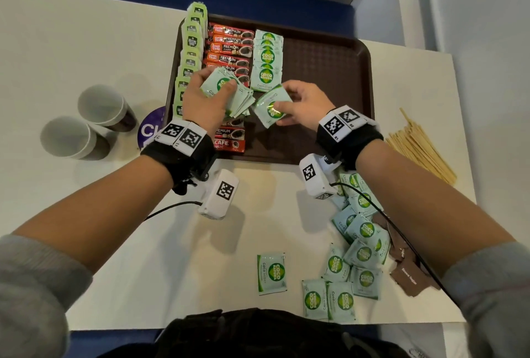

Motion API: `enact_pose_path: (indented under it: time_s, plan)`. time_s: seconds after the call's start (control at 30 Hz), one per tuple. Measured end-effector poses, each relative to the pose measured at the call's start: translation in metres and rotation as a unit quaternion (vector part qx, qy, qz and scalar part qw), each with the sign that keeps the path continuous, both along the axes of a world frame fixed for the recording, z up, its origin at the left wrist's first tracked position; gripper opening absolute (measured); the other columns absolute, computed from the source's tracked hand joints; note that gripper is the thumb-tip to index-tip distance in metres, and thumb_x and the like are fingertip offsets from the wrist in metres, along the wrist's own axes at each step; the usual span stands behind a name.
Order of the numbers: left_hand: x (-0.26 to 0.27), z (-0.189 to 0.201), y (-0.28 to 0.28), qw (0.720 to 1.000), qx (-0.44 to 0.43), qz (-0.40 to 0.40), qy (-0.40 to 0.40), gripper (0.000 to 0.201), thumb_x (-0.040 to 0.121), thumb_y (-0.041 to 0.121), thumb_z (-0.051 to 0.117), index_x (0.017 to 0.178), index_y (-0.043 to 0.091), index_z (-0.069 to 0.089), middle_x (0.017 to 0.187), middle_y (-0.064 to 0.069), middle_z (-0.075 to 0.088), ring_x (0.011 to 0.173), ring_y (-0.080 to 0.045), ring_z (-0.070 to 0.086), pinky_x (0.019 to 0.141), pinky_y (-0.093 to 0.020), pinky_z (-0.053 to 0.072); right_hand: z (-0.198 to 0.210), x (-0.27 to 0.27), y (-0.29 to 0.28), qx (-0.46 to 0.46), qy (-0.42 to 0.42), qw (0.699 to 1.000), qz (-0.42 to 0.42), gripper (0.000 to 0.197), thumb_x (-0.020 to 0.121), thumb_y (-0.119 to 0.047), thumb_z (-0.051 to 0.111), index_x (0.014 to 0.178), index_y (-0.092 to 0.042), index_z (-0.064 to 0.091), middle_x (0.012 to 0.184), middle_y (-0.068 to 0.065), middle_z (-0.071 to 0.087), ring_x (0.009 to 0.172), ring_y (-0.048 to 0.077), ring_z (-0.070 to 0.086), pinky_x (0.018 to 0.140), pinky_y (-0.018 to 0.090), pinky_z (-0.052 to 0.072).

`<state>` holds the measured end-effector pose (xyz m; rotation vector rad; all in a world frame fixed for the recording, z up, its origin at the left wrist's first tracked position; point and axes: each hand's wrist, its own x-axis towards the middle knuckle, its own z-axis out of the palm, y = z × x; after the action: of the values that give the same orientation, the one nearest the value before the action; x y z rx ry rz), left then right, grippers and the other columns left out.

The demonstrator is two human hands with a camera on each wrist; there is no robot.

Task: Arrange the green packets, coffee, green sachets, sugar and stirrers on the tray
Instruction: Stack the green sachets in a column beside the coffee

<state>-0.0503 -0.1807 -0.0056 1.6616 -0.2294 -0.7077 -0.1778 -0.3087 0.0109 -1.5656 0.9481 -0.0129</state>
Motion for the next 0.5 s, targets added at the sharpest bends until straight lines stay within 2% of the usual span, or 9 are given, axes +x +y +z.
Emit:
enact_pose_path:
  time_s: [0.1, 0.27, 0.33, 0.4, 0.47, 0.5]
  plan:
    - [0.002, -0.003, -0.002, 0.999, 0.027, -0.028, -0.027, 0.037, 0.077, 0.03, 0.074, 0.109, 0.029, 0.054, 0.111, -0.001, 0.066, 0.099, -0.017, 0.066, 0.09, -0.04, 0.054, -0.004, 0.005, -0.01, -0.007, 0.008, 0.999, -0.031, 0.018, 0.088, -0.002, 0.056, 0.084, -0.019, 0.055, 0.11, 0.011, 0.065, 0.095, 0.023, 0.067, 0.076, 0.037, 0.059]
    - [0.006, -0.002, -0.006, 0.997, 0.034, -0.074, -0.013, 0.034, 0.078, 0.016, 0.074, 0.106, 0.024, 0.056, 0.095, 0.005, 0.066, 0.087, -0.015, 0.067, 0.083, -0.036, 0.057, -0.011, 0.01, -0.022, -0.075, 0.025, 0.995, -0.069, 0.015, 0.088, -0.01, 0.056, 0.079, -0.022, 0.053, 0.101, 0.008, 0.067, 0.093, 0.023, 0.067, 0.079, 0.043, 0.058]
    - [0.006, -0.001, -0.006, 0.994, 0.036, -0.103, -0.004, 0.04, 0.076, 0.013, 0.075, 0.109, 0.024, 0.056, 0.096, 0.006, 0.066, 0.087, -0.013, 0.067, 0.085, -0.037, 0.057, -0.01, 0.011, -0.025, -0.124, 0.021, 0.991, -0.043, 0.013, 0.086, -0.009, 0.058, 0.083, -0.021, 0.055, 0.097, 0.005, 0.067, 0.09, 0.022, 0.066, 0.08, 0.041, 0.056]
    - [0.006, 0.001, -0.005, 0.988, 0.05, -0.146, -0.014, 0.049, 0.071, 0.019, 0.078, 0.114, 0.027, 0.055, 0.106, 0.004, 0.065, 0.095, -0.014, 0.066, 0.089, -0.039, 0.055, -0.006, 0.01, -0.026, -0.154, 0.018, 0.988, 0.015, 0.017, 0.082, -0.008, 0.063, 0.092, -0.021, 0.06, 0.098, 0.004, 0.068, 0.088, 0.019, 0.065, 0.078, 0.036, 0.054]
    - [0.006, 0.004, -0.005, 0.975, 0.069, -0.206, -0.041, 0.056, 0.069, 0.024, 0.078, 0.119, 0.03, 0.053, 0.115, 0.007, 0.06, 0.101, -0.012, 0.062, 0.091, -0.033, 0.053, -0.001, 0.011, -0.025, -0.164, 0.013, 0.984, 0.065, 0.03, 0.077, -0.008, 0.07, 0.101, -0.023, 0.061, 0.095, 0.007, 0.069, 0.083, 0.017, 0.065, 0.077, 0.031, 0.055]
    - [0.006, 0.005, -0.006, 0.967, 0.079, -0.238, -0.054, 0.056, 0.071, 0.023, 0.078, 0.12, 0.03, 0.053, 0.114, 0.009, 0.058, 0.099, -0.009, 0.061, 0.087, -0.026, 0.053, 0.003, 0.011, -0.024, -0.171, 0.012, 0.982, 0.083, 0.036, 0.075, -0.008, 0.073, 0.105, -0.023, 0.059, 0.09, 0.008, 0.07, 0.077, 0.016, 0.063, 0.075, 0.03, 0.054]
